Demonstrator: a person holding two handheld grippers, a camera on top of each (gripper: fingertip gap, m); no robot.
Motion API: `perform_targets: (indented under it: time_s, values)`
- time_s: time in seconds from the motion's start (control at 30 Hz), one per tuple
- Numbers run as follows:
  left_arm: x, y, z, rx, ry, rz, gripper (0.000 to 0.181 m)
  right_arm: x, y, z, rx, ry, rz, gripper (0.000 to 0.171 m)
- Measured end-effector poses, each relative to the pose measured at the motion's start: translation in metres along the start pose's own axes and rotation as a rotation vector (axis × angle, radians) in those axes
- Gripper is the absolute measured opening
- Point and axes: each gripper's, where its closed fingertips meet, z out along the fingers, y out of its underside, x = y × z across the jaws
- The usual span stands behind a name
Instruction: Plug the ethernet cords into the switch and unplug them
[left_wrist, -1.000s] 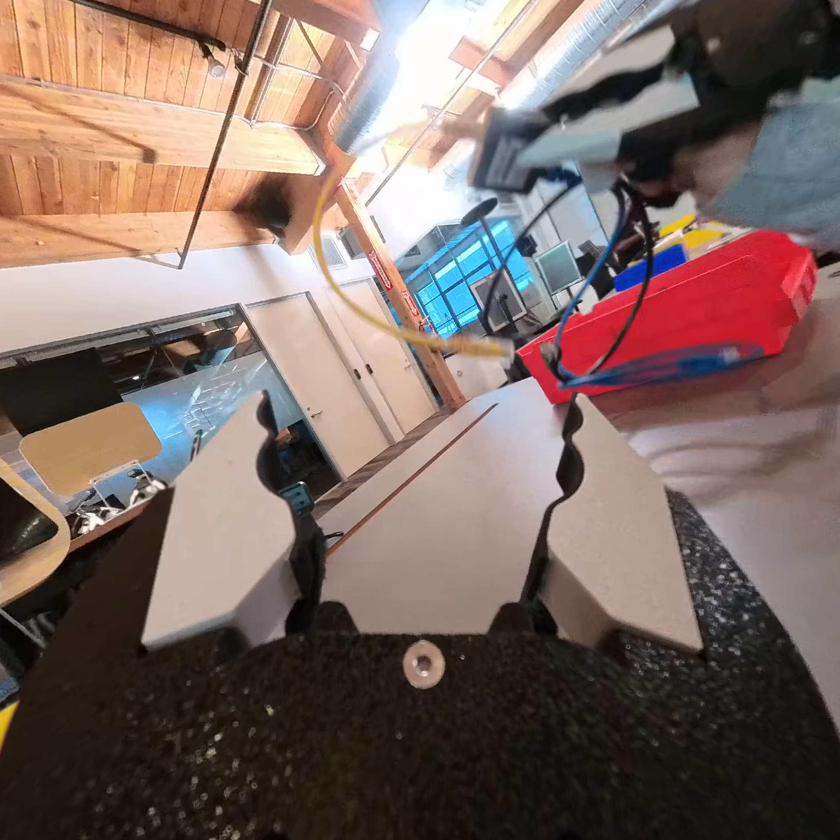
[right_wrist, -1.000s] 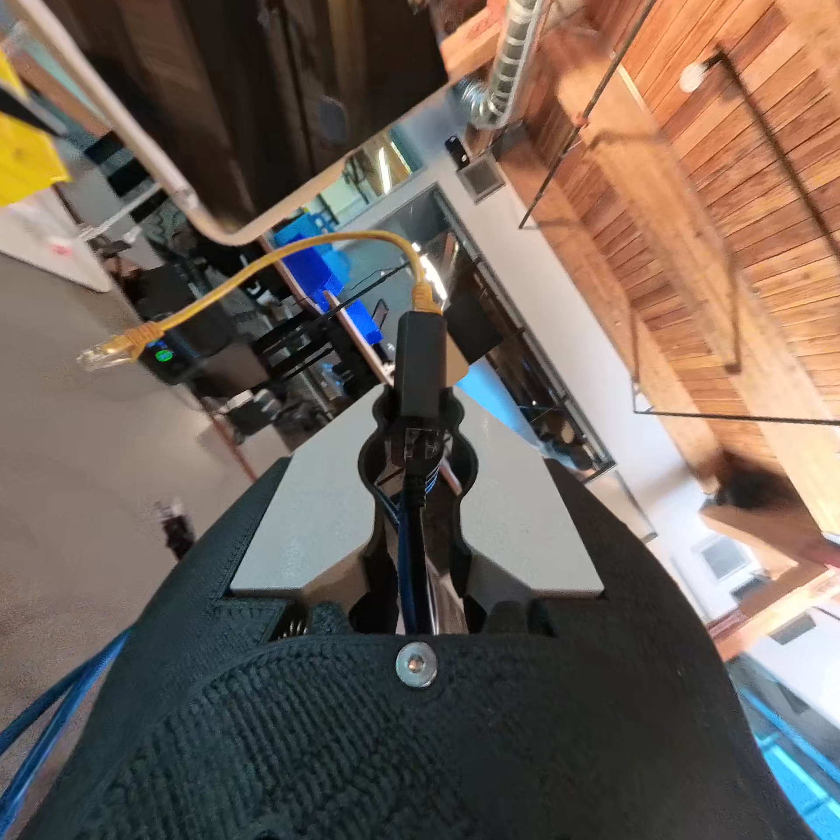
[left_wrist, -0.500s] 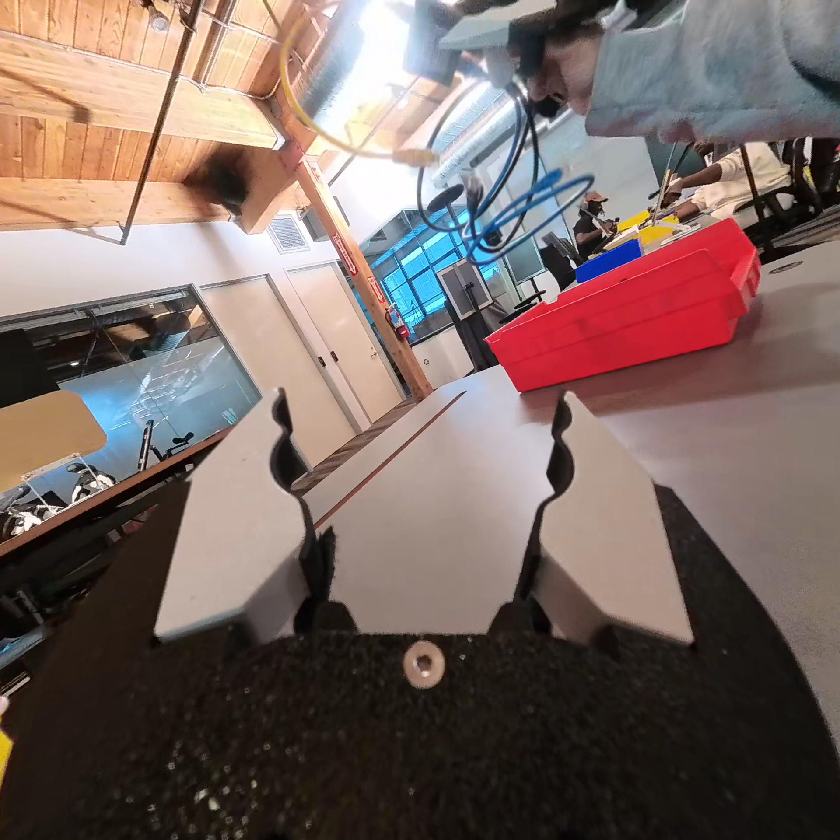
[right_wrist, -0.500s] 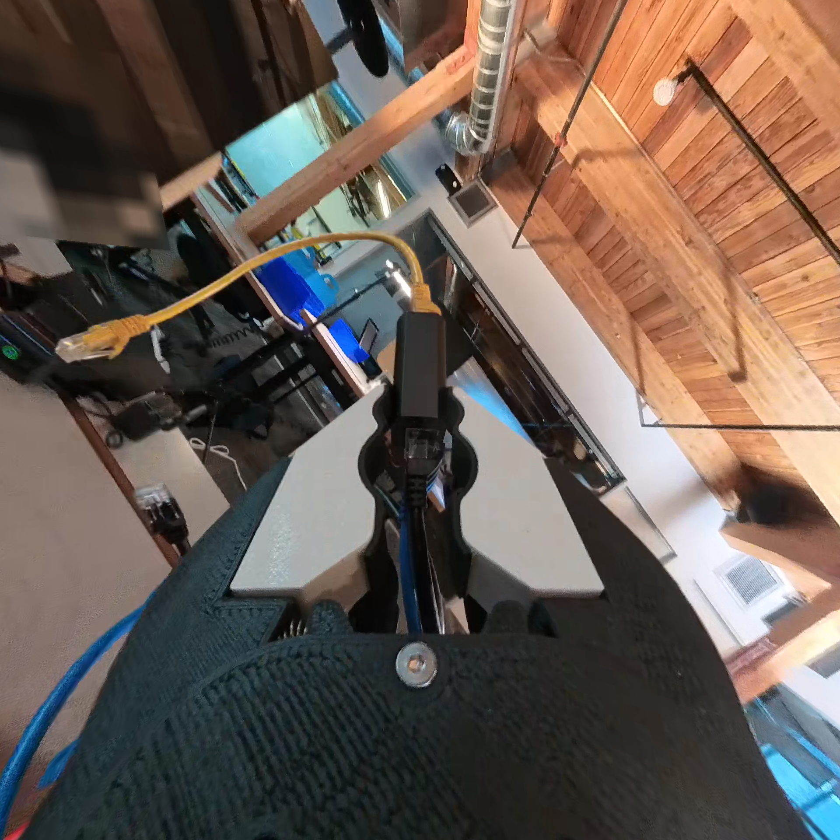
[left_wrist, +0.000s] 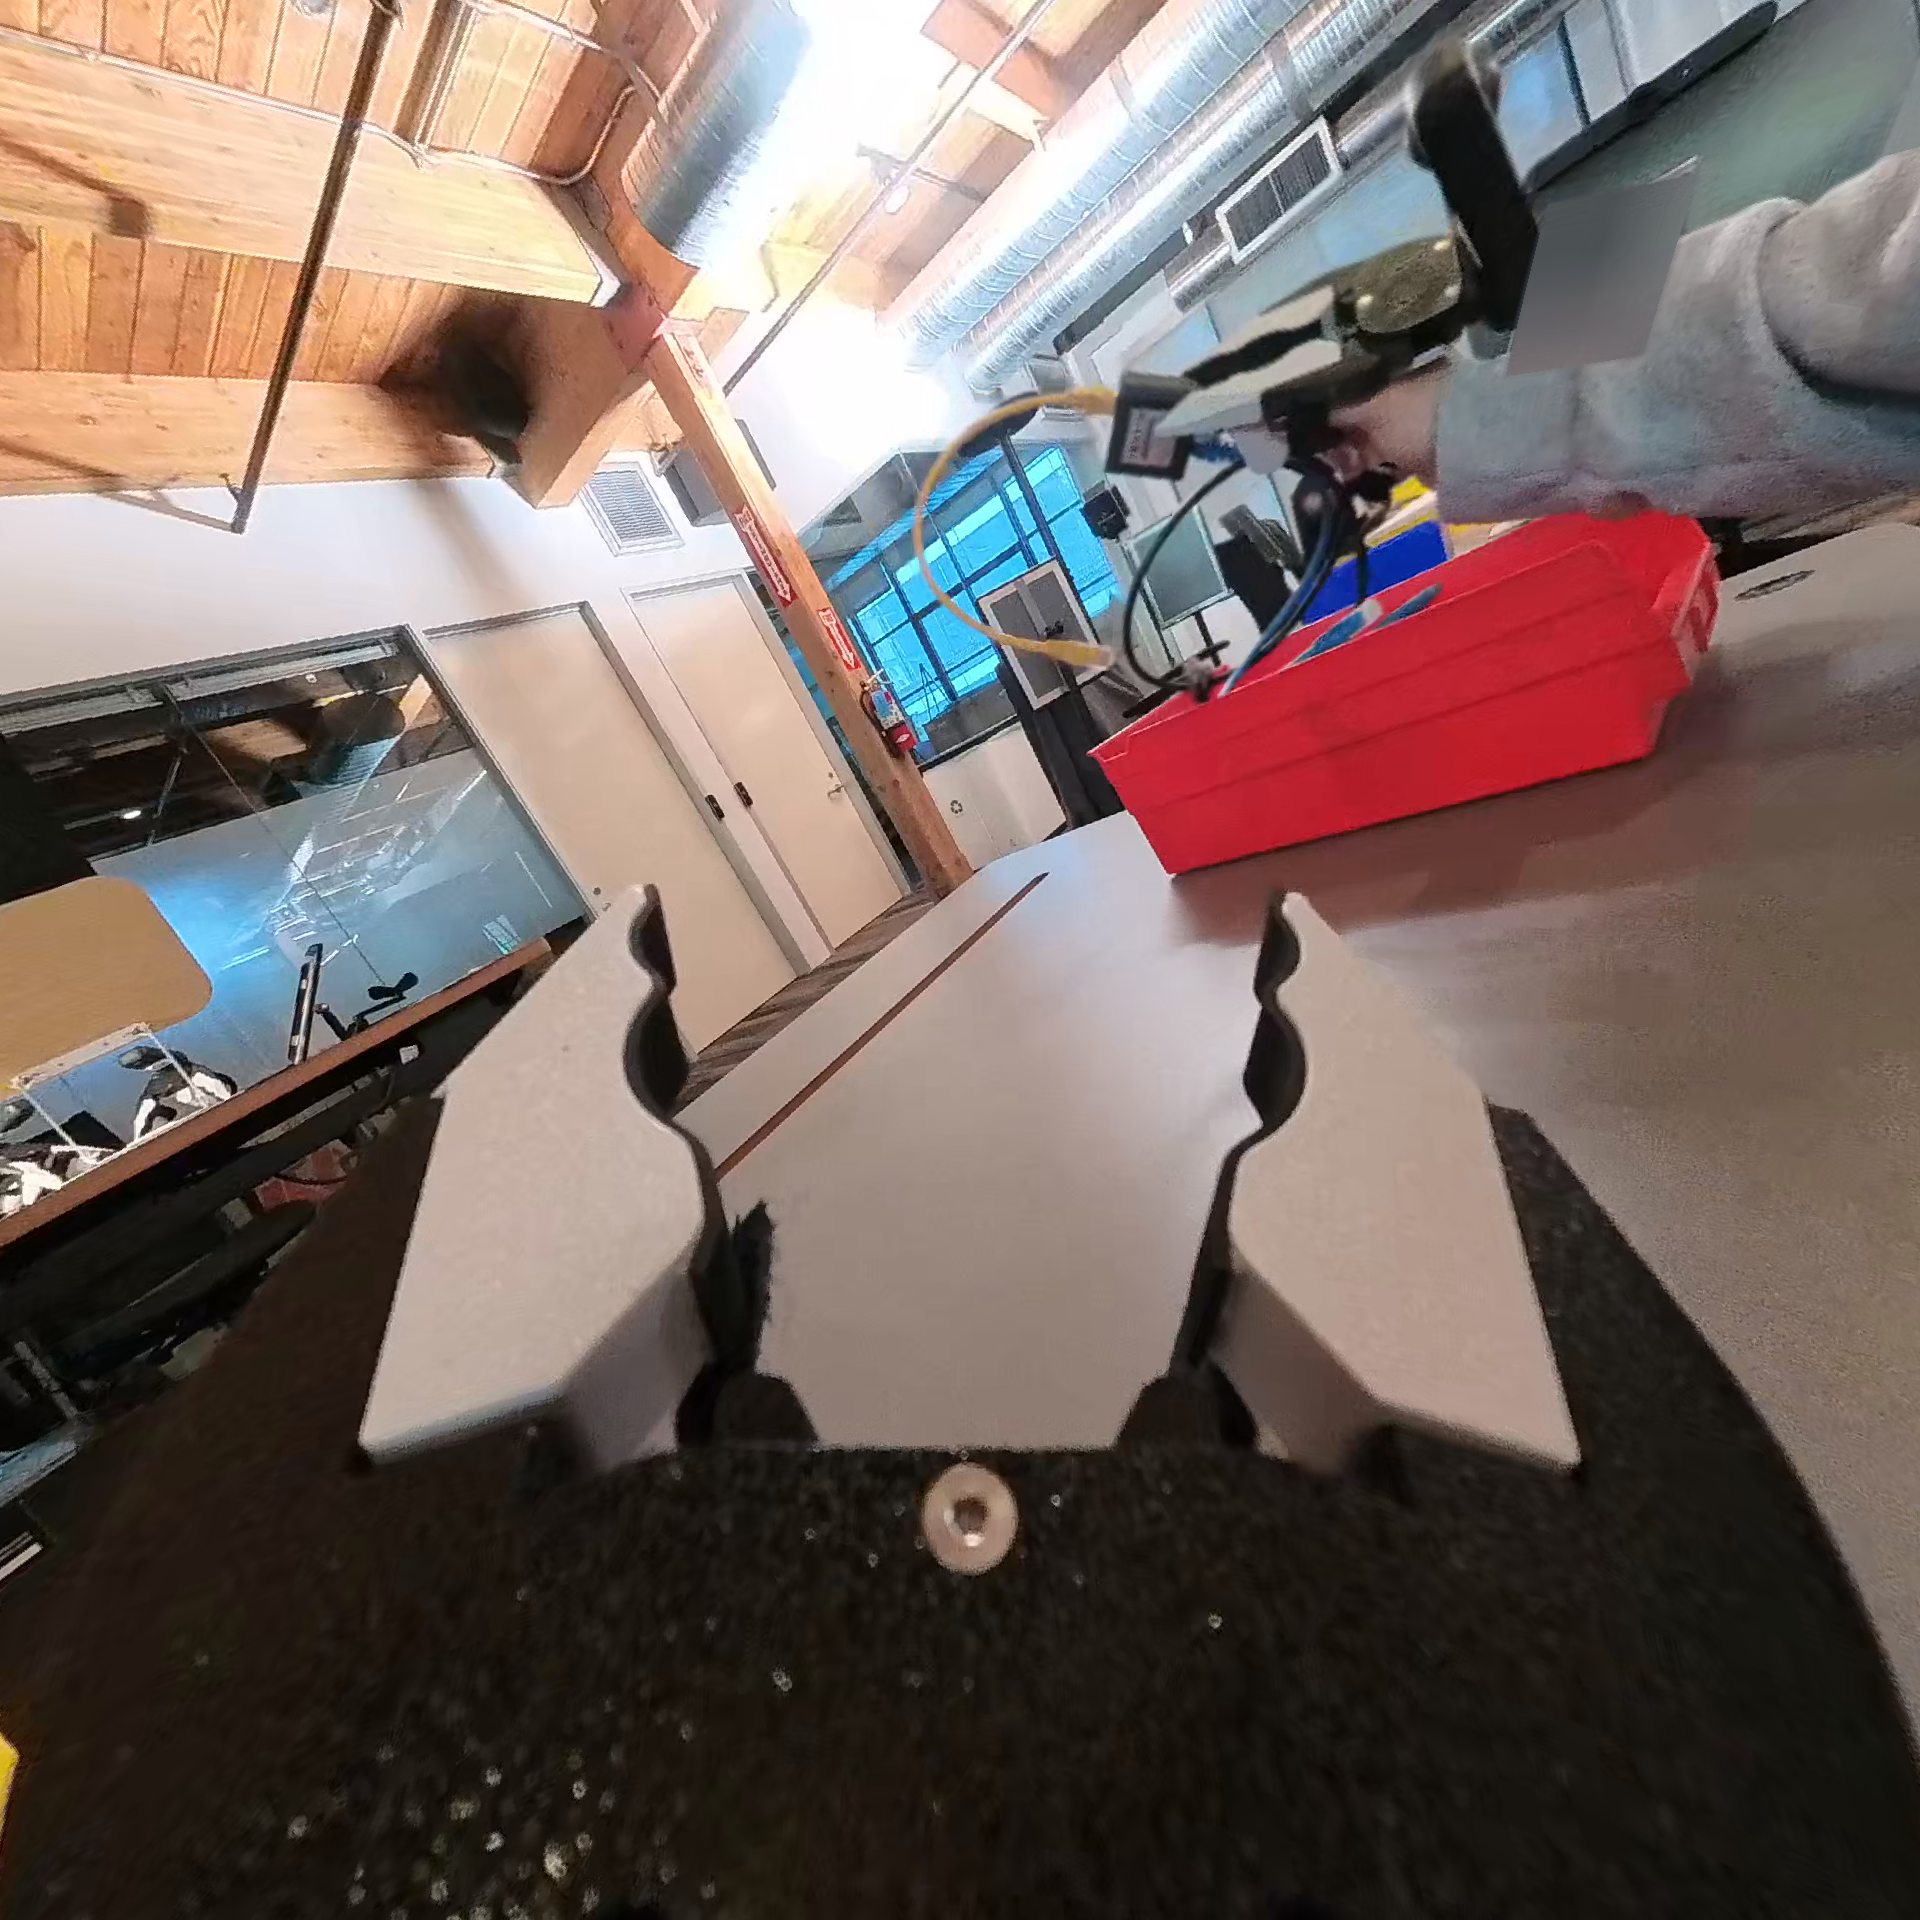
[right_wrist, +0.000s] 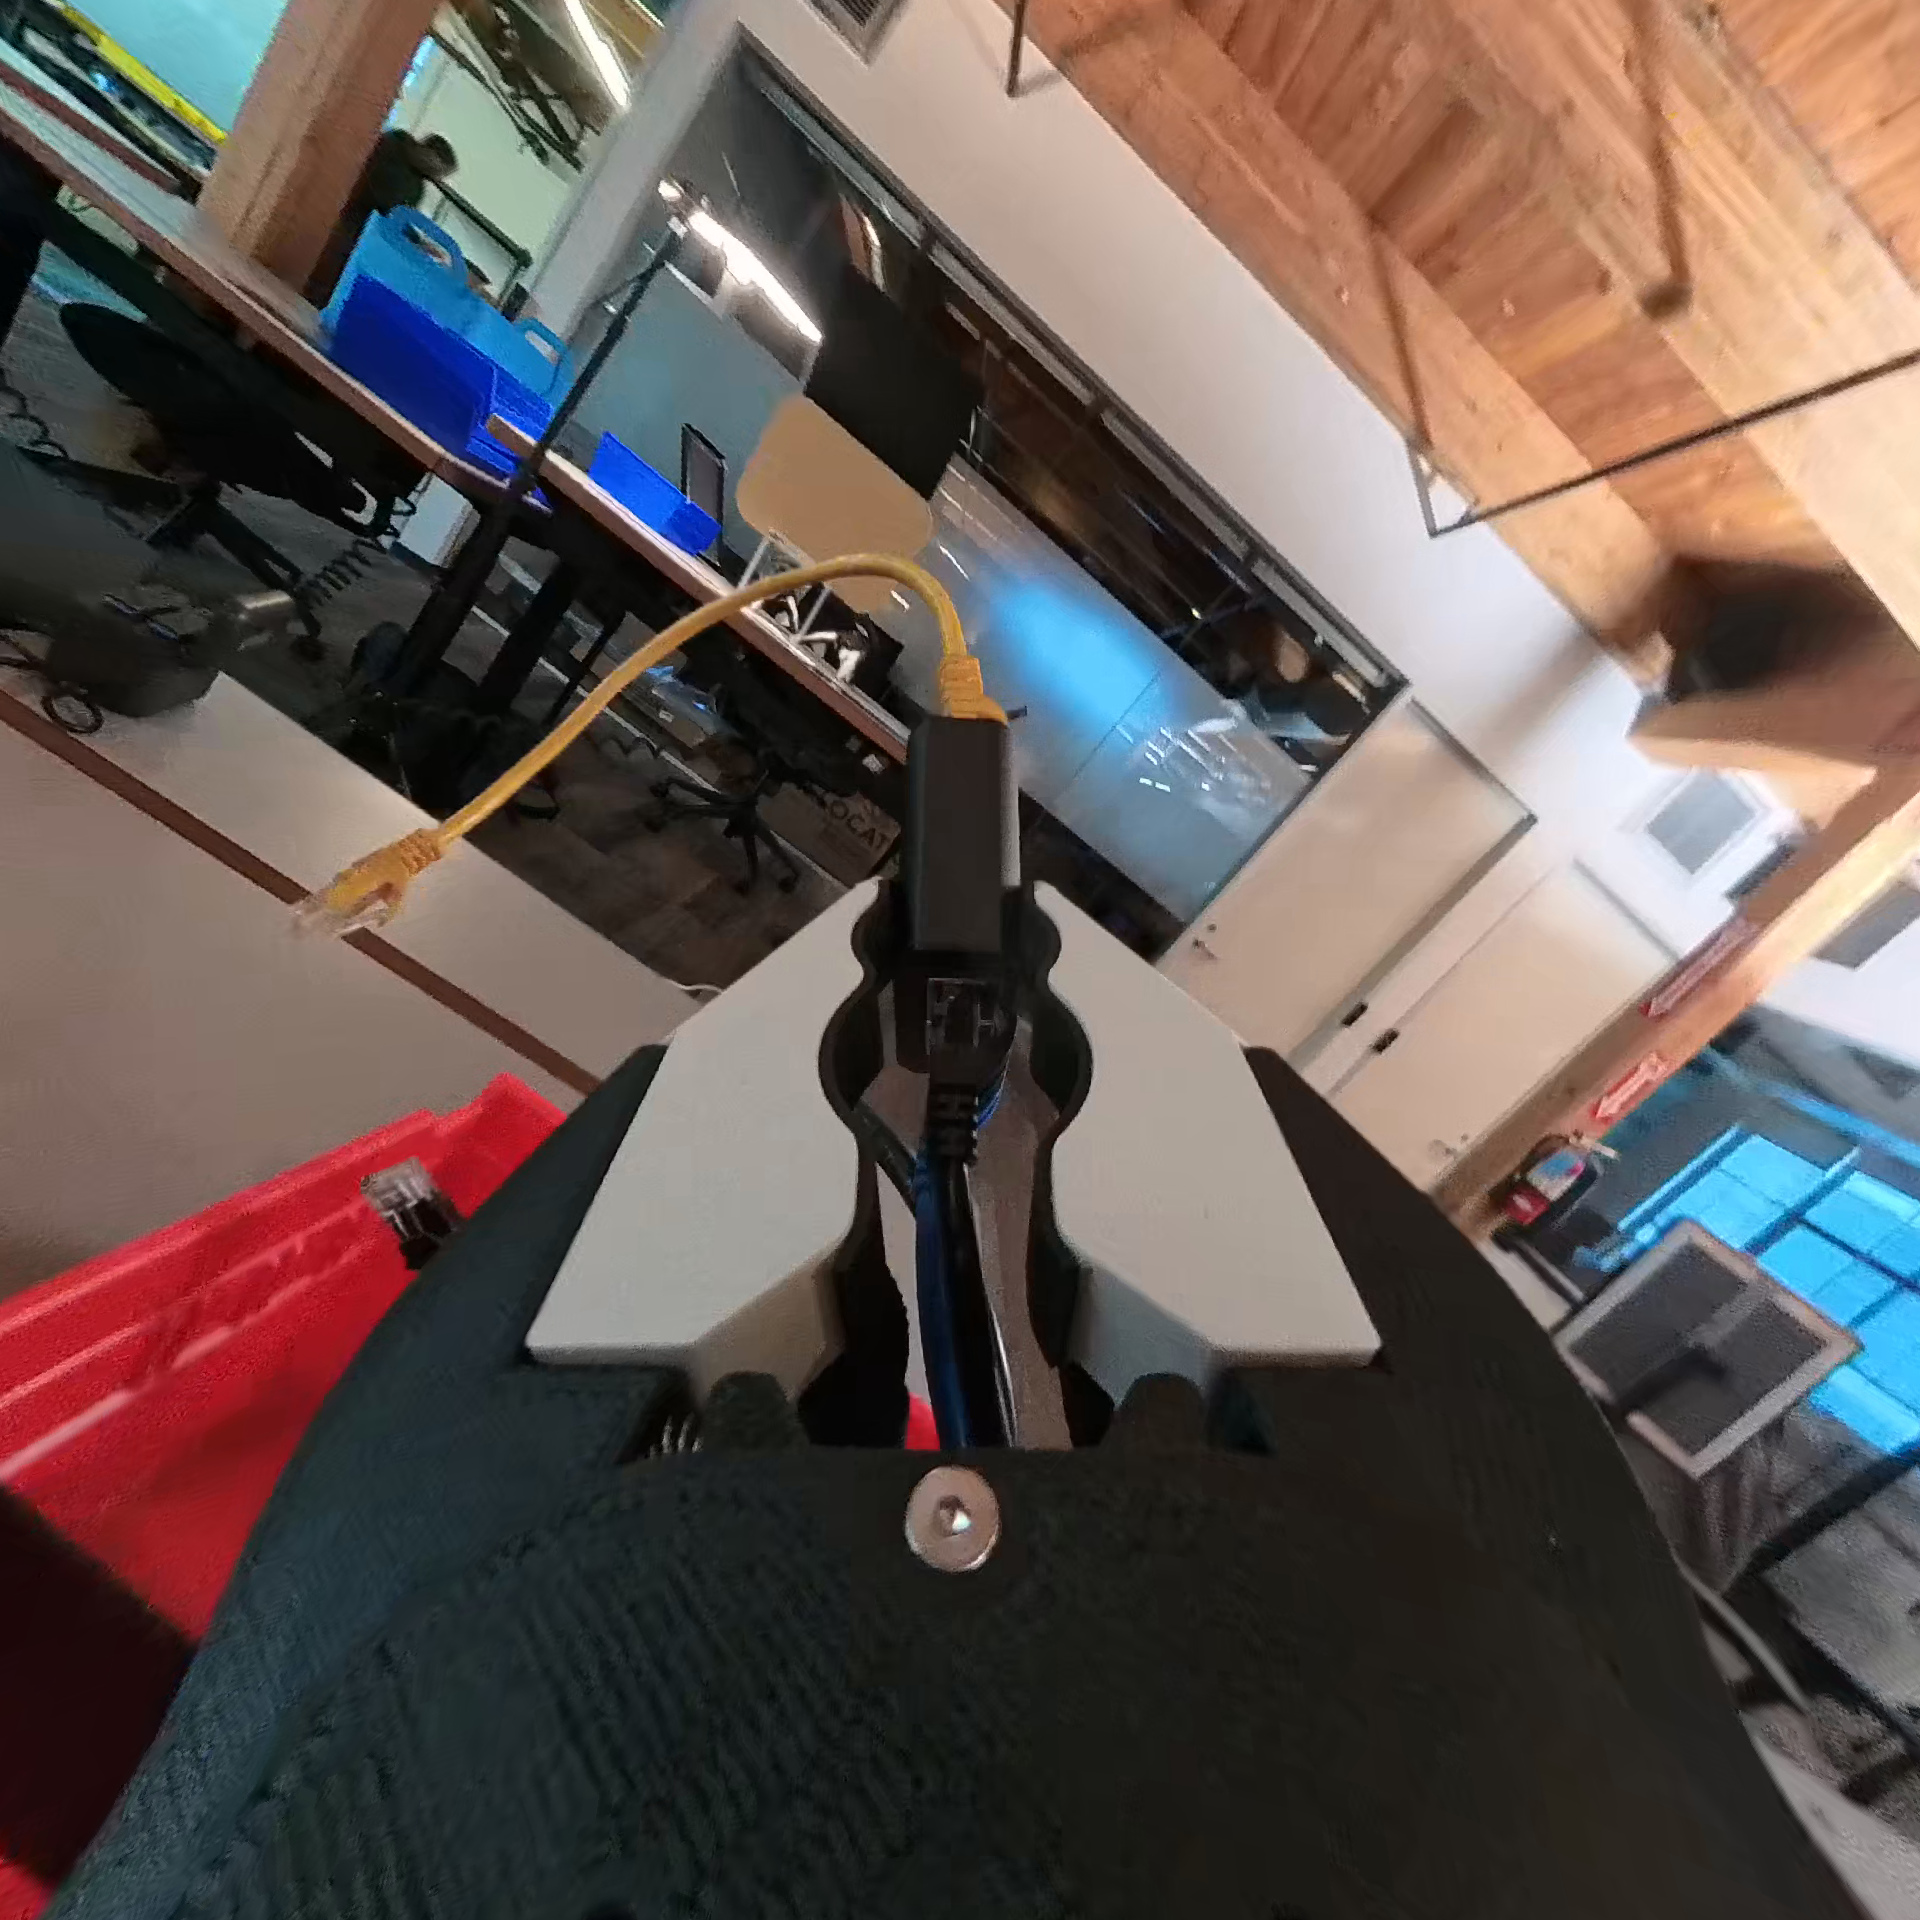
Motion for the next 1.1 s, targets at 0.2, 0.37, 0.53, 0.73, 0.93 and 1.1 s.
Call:
perform_targets:
  time_s: [0.2,0.37,0.53,0.73,0.93,1.1]
  values:
    - [0.001,0.001,0.000,-0.006,0.011,-0.007,0.109,0.010,0.024,-0.026,-0.041,-0.049,0.120,0.022]
    - [0.002,0.002,0.000,-0.008,0.016,-0.007,0.108,-0.024,0.045,-0.024,-0.230,-0.308,0.144,0.022]
    - [0.003,0.002,0.000,-0.011,0.025,-0.002,0.107,-0.065,0.093,-0.018,-0.589,-0.541,0.182,0.023]
    - [0.007,0.003,0.001,-0.016,0.044,0.011,0.106,-0.094,0.141,-0.012,-0.920,-0.639,0.183,0.022]
    - [0.011,0.004,0.002,-0.018,0.064,0.018,0.105,-0.106,0.156,-0.014,-1.158,-0.734,0.282,0.023]
    - [0.015,0.006,0.002,-0.027,0.081,0.035,0.105,-0.120,0.166,-0.026,-1.352,-0.786,0.274,0.029]
